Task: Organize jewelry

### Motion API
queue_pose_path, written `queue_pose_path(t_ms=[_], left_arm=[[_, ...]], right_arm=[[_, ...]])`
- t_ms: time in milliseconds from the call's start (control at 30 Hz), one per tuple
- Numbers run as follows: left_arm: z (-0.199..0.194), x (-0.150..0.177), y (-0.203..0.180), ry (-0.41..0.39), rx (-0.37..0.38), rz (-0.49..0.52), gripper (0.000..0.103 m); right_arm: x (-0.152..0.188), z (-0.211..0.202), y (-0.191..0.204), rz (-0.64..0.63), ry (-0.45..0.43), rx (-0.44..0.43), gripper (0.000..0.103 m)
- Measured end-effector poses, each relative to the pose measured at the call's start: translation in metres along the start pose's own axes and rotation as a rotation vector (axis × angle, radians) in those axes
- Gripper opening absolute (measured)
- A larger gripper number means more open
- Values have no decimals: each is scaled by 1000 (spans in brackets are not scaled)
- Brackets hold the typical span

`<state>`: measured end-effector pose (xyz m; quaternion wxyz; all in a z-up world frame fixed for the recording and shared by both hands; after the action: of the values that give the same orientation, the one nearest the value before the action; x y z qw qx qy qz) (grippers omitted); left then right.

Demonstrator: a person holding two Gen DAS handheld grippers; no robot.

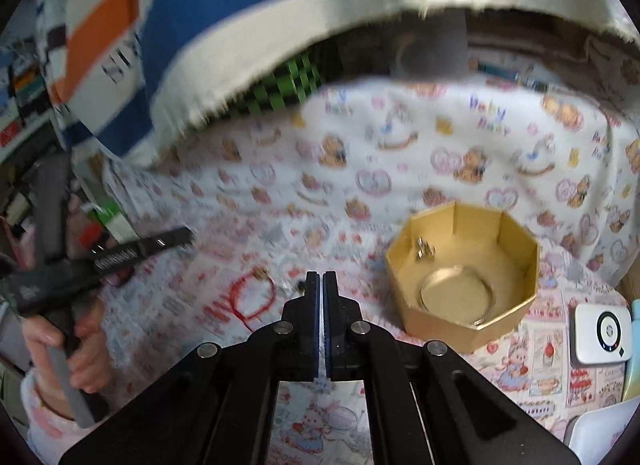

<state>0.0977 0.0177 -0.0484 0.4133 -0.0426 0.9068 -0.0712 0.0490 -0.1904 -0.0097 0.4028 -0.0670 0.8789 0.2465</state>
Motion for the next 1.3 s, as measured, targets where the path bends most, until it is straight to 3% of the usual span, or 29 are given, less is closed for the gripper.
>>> queue_pose_path(t_ms=[133, 233, 300, 367, 433, 600, 733, 867, 967, 1067, 1133, 1200, 1300], left_arm=[[1, 3, -8, -7, -6, 40, 9], [7, 6, -10, 1, -13, 51, 9], [10, 6, -9, -4, -33, 58, 9], [12, 7, -8, -2, -41, 57, 9], [12, 7, -7, -6, -39, 55, 9], [7, 5, -9, -29, -36, 57, 9], [7, 5, -7, -56, -72, 67, 9], [14, 3, -6, -86, -158, 118, 9], [10, 3, -5, -64, -88, 79, 9], [-3, 3, -13, -109, -79, 109, 9], [-8, 3, -19, -97, -39, 116, 9], [-15, 3, -28, -81, 50, 115, 9], [-34, 6, -44, -150, 39, 189, 9]], right_arm=[[6, 9, 0, -54, 72, 58, 2], [21, 28, -12, -3, 192, 119, 5], [28, 36, -13, 22, 237, 96, 11], [34, 46, -13, -6, 267, 117, 34], [39, 53, -12, -34, 283, 156, 41], [48, 67, -12, -64, 347, 163, 37], [51, 67, -10, -79, 344, 168, 10], [45, 58, -9, -58, 283, 120, 8], [30, 38, -3, -55, 162, 90, 8], [16, 13, 0, -54, 33, 68, 8], [8, -2, -1, -39, -36, 45, 8], [1, -7, -5, -39, -51, 56, 8], [-9, -17, -13, -19, -114, 73, 8]])
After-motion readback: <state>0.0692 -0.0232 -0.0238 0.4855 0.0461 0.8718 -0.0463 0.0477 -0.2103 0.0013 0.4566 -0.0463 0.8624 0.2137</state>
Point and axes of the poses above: each gripper's, at about its wrist camera, not at the fingertips, and z roughly the way its jaws point, y to its left, x to its underside, the point moved 5 cm from there along z, roughly the way its jaws point, and after that the axes turned 8 degrees about -x, right-handed, at the moved point
